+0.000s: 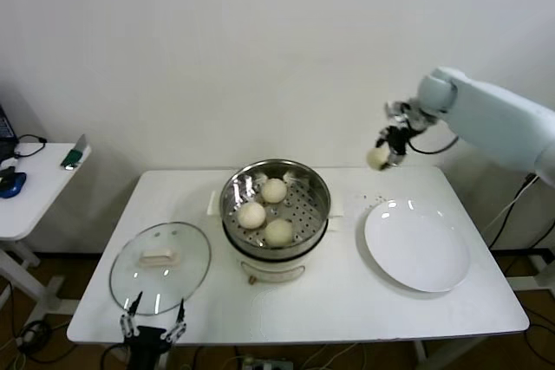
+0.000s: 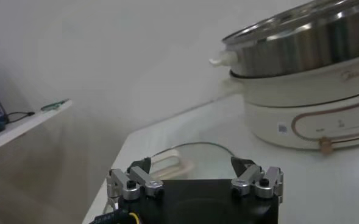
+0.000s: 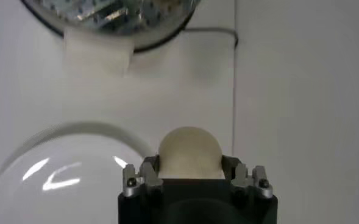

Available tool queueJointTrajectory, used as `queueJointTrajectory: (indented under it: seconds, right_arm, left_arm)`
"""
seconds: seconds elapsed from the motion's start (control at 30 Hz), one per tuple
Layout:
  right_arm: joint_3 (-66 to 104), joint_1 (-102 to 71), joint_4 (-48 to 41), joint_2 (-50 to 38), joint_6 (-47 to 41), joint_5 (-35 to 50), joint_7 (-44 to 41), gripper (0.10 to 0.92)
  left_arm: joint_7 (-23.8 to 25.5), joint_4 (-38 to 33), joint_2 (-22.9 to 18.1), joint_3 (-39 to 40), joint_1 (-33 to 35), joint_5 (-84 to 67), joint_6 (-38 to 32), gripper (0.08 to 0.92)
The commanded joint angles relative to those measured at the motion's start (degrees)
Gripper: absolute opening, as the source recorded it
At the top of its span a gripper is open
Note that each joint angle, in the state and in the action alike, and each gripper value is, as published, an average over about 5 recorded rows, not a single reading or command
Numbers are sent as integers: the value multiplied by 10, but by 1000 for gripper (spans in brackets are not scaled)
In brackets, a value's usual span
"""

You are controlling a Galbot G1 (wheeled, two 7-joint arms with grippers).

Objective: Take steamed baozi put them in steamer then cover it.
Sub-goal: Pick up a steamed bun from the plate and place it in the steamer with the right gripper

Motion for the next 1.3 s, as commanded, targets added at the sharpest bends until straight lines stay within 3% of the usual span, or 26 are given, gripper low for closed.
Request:
queueJointTrajectory:
  seconds: [0.03,0.23,0.47,0.87,1.3]
  right_arm:
    - [-150,133,122,39,-75,227,60,667]
    - [-194,147,186,60,-94,285,101,670]
    - [-217,127,201,108,-102,301,124,670]
    - [-211,48,128,183,-101,284,126,670]
    - [-208,2,65,203,-90,237,101,672]
  left_arm:
    - [12,-7,3,13,2,-1,0,823]
    - [20,-14,1,21,3,-1,-1,823]
    - [18,-15,3,21,7,-7,-3,823]
    - [14,-14,12,-2,-6,-25,2,823]
    - [16,1,17,-9,-13,-32,1,823]
